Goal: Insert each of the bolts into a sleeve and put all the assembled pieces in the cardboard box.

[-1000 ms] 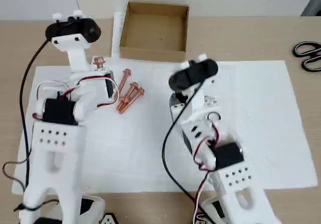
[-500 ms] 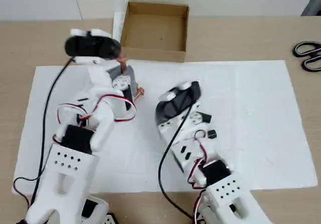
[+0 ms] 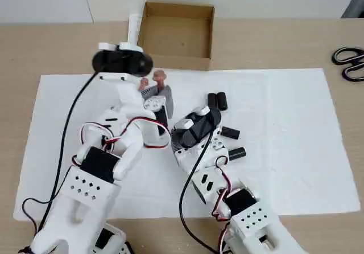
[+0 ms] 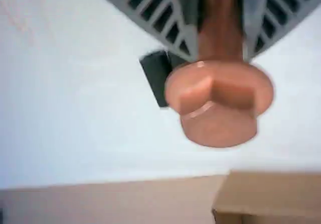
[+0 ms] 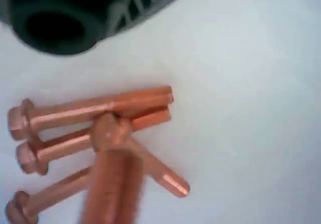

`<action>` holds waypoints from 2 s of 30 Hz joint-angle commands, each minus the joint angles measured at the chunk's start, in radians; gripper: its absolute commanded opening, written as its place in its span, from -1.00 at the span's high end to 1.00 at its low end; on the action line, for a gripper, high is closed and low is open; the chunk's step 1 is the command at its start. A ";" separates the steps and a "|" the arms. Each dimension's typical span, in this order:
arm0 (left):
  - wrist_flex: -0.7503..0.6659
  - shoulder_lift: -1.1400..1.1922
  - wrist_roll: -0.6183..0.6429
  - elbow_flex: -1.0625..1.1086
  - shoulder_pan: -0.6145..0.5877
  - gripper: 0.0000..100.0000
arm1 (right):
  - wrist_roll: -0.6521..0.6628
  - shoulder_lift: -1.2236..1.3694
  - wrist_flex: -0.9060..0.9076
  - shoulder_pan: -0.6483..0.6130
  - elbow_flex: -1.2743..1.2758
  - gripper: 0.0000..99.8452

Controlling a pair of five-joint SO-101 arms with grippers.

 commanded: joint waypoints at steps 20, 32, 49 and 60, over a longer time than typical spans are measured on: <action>-0.169 -0.037 0.006 0.131 0.058 0.99 | -0.054 -0.025 -0.024 -0.045 -0.011 0.99; -0.117 -0.038 0.006 0.128 0.060 0.99 | -0.054 -0.025 -0.024 -0.039 -0.011 0.99; -0.071 -0.038 0.005 0.128 0.091 0.99 | -0.054 -0.025 -0.024 0.004 -0.012 0.99; -0.094 -0.038 0.005 0.131 0.086 0.99 | -0.054 -0.025 -0.022 -0.013 -0.012 0.99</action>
